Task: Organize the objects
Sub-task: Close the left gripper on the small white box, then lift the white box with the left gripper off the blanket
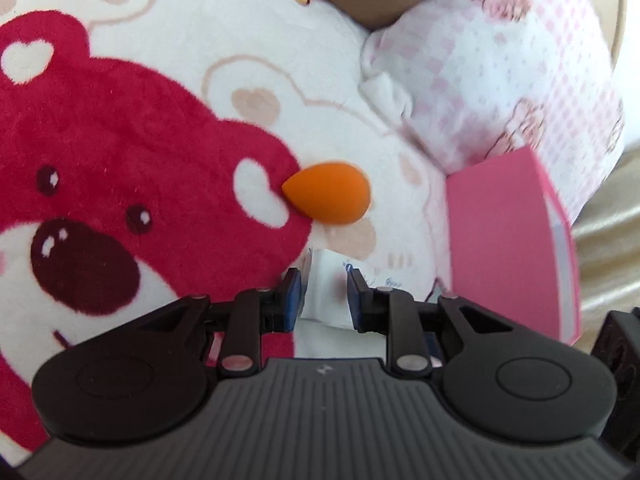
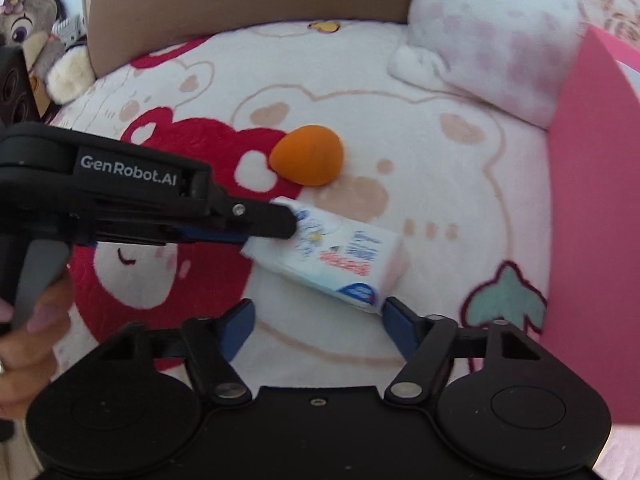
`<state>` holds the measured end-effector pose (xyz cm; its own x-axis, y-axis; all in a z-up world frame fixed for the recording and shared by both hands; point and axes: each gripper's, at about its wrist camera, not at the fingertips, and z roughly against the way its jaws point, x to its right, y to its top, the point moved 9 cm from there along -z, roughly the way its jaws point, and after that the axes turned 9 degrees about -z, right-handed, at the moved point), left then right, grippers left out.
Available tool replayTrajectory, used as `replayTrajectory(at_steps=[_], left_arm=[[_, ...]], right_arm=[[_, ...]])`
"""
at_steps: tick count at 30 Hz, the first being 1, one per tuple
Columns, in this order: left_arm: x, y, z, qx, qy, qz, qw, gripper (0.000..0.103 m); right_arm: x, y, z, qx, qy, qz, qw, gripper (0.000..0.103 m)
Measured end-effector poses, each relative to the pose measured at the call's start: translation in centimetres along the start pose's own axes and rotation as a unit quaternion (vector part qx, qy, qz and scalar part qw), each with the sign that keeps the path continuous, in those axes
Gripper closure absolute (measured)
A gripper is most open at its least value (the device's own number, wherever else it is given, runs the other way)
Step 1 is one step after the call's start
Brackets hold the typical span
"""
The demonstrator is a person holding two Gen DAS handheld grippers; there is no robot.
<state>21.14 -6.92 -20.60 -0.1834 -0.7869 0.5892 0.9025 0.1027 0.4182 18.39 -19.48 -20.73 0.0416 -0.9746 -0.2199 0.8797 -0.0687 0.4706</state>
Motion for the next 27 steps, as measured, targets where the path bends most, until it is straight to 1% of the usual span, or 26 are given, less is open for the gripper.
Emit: replayTrajectory(at_steps=[2,5,6,7,9,11,13,15,16,18,19,21,23,24,27], left_arm=[[-0.1,-0.3,-0.1,-0.006,0.012,0.002,0.9999,0.078],[0.7,-0.3,0.2,0.0,0.043,-0.037,0.9984,0.077],[0.7,-0.3,0.2,0.002,0.048,-0.042,0.9979,0.077],[0.8,-0.4,0.1,0.002,0.049,-0.047,0.9977,0.076],[0.5,-0.6,0.1,0.006,0.039,-0.037,0.9985,0.076],[0.3,-0.6,-0.2,0.002,0.02,-0.025,0.9995,0.076],[0.2,-0.4,-0.4,0.006,0.016,-0.026,0.9995,0.076],[0.0,-0.5,-0.2,0.017,0.022,-0.023,0.9994,0.079],[0.2,-0.5,-0.1,0.022,0.03,-0.031,0.9988,0.08],[0.8,-0.5,0.0,0.03,0.048,-0.058,0.9967,0.08],[0.9,-0.5,0.0,0.033,0.053,-0.064,0.996,0.08],[0.9,-0.6,0.0,0.037,0.052,-0.067,0.9957,0.08],[0.8,-0.6,0.1,0.036,0.041,-0.059,0.9968,0.08],[0.7,-0.7,0.2,0.033,0.034,-0.052,0.9975,0.08],[0.5,-1.6,1.0,0.017,0.033,-0.041,0.9985,0.08]], right_arm=[[-0.4,-0.1,-0.3,0.009,-0.001,-0.001,1.0,0.032],[-0.4,0.0,-0.4,0.011,-0.006,0.002,1.0,0.03],[-0.3,-0.2,0.0,0.011,-0.008,0.007,1.0,0.031],[-0.3,-0.3,0.1,0.009,-0.013,0.013,1.0,0.035],[-0.4,-0.2,0.0,0.005,-0.025,0.022,0.999,0.039],[-0.3,-0.3,0.3,0.004,-0.03,0.023,0.999,0.039],[-0.1,-0.2,0.3,0.006,-0.038,0.025,0.999,0.04],[0.0,0.0,0.2,0.012,-0.045,0.028,0.999,0.04],[0.0,0.1,0.2,0.018,-0.051,0.034,0.998,0.04],[-0.1,0.2,0.2,0.035,-0.079,0.057,0.995,0.04],[-0.2,0.1,0.0,0.032,-0.084,0.06,0.994,0.04],[-0.4,-0.1,-0.1,0.03,-0.078,0.048,0.995,0.041],[-0.6,-0.2,0.1,0.037,-0.078,0.054,0.995,0.042],[-0.7,-0.3,0.2,0.038,-0.078,0.058,0.995,0.042],[-1.4,-0.9,0.8,0.026,-0.072,0.081,0.994,0.041]])
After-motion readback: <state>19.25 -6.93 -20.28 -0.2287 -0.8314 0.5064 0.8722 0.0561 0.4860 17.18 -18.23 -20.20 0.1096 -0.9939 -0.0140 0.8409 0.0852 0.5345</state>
